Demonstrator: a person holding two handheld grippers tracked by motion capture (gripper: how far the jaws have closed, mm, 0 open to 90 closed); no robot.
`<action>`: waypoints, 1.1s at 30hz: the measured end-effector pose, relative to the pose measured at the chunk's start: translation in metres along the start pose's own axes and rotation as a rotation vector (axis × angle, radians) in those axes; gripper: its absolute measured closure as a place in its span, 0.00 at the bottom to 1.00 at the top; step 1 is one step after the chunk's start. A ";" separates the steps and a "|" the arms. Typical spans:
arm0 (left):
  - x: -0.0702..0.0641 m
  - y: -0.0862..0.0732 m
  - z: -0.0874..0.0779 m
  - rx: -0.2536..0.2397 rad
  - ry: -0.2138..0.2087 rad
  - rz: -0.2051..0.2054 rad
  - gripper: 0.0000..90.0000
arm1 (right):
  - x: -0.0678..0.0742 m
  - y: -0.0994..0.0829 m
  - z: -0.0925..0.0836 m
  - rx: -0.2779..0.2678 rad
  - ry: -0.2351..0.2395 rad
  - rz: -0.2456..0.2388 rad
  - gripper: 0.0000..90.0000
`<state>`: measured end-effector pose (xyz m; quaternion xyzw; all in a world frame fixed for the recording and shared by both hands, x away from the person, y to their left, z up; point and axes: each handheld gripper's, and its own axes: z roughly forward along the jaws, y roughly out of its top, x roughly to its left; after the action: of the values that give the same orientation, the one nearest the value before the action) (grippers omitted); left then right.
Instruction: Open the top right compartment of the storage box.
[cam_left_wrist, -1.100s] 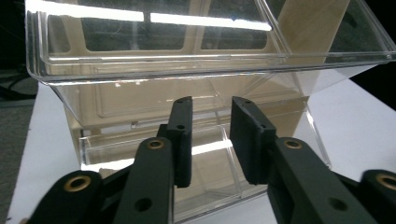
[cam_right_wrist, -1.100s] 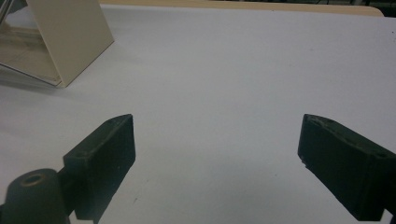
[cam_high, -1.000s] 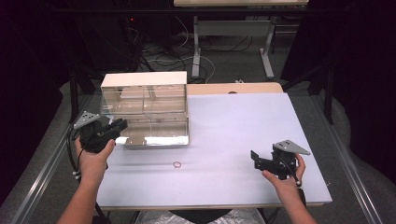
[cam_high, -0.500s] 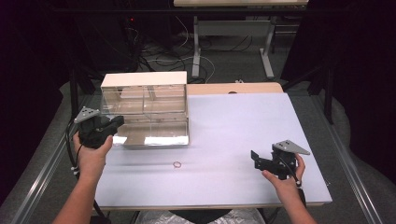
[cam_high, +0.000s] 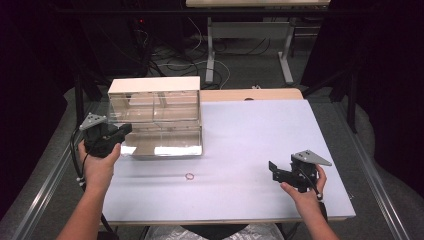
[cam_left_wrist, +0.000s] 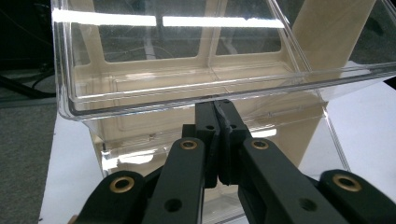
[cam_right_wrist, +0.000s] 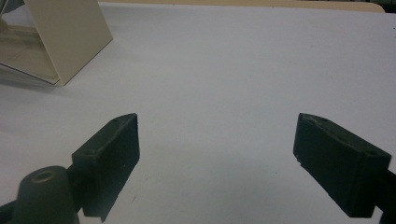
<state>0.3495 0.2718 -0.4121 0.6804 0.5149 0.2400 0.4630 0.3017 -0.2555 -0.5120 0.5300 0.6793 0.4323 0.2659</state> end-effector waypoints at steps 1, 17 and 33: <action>0.000 0.000 0.000 -0.003 0.002 -0.001 1.00 | 0.000 0.000 0.000 -0.002 -0.003 0.000 0.16; -0.002 0.004 -0.003 -0.013 0.004 -0.015 1.00 | 0.001 0.000 0.001 -0.001 -0.003 -0.006 0.16; -0.005 0.021 -0.014 -0.065 -0.005 -0.035 1.00 | 0.003 0.000 0.001 0.005 0.004 -0.005 0.16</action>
<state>0.3468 0.2715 -0.3862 0.6563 0.5175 0.2468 0.4904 0.3016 -0.2524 -0.5121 0.5283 0.6820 0.4310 0.2643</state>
